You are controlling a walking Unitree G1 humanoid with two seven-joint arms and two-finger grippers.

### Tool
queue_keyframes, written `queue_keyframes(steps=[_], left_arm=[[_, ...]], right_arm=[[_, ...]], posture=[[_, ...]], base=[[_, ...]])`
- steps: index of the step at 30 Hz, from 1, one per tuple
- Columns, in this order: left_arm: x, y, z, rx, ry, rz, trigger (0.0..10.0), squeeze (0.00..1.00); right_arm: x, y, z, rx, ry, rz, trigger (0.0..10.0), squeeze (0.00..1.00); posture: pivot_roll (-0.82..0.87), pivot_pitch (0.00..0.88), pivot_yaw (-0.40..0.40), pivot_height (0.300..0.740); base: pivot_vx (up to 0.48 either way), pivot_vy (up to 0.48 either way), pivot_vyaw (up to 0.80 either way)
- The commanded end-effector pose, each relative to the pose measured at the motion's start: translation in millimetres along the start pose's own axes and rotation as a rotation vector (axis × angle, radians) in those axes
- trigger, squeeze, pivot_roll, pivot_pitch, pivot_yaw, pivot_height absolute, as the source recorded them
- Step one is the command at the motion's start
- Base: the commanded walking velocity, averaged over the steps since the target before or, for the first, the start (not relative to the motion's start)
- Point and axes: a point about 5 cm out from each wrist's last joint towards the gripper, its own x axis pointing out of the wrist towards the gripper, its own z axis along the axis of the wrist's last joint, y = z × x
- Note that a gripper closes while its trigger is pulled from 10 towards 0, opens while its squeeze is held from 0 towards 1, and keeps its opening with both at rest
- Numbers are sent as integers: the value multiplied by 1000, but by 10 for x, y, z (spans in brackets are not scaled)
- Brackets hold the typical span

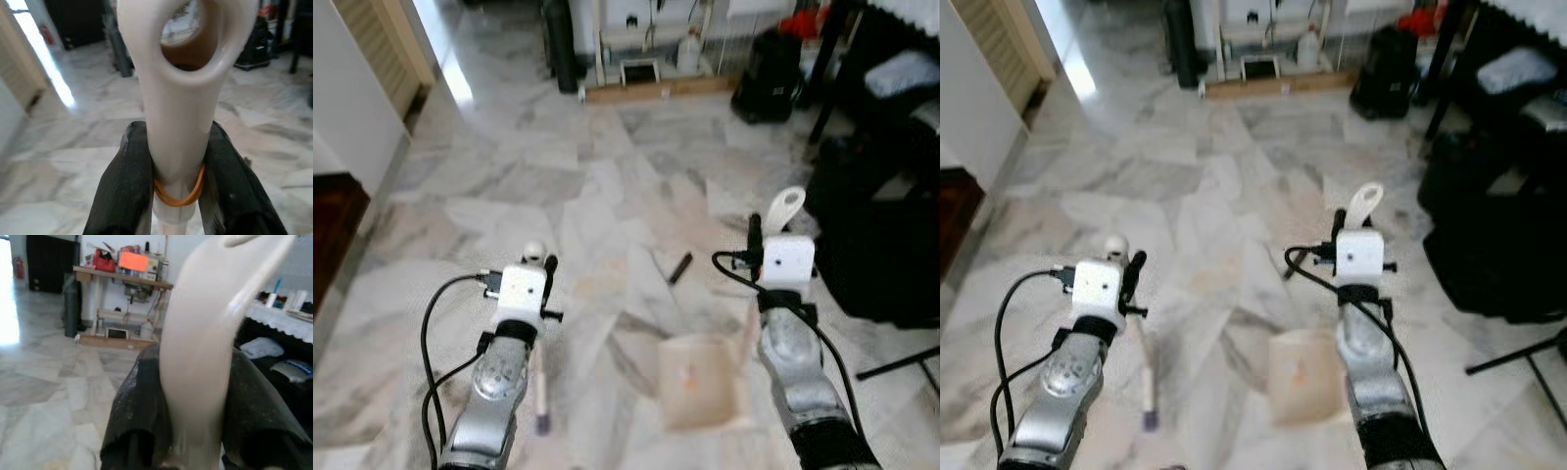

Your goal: Sweep floor

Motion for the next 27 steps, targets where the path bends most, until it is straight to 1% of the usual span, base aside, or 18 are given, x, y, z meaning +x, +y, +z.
queue_keyframes(steps=[1, 14, 17, 22, 26, 27], left_arm=[[25, 7, 97, 28, -46, 1, 10000, 0], [27, 9, 92, 28, -44, 1, 10000, 0], [26, 6, 90, 30, -43, 1, 10000, 0], [24, 6, 89, 30, -42, 0, 10000, 0], [25, 7, 89, 29, -42, 0, 10000, 0], [24, 6, 88, 30, -42, 0, 10000, 0]], right_arm=[[11, -7, 56, 32, -30, -12, 10000, 0], [12, 0, 64, 26, -35, -11, 10000, 0], [10, 5, 78, 3, -46, -2, 10000, 0], [7, 22, 83, -6, -51, 5, 10000, 0], [8, 35, 85, -7, -52, 9, 10000, 0], [7, 31, 80, 14, -46, 1, 10000, 0]], posture=[[65, 129, 18, 740], [66, 129, 18, 740], [65, 129, 19, 740], [67, 128, 19, 740], [68, 125, 19, 740], [67, 122, 19, 740]], base=[[405, 0, -431], [408, 0, 0], [404, 0, 0], [408, 0, 0], [407, 0, 620], [405, 0, 0]])
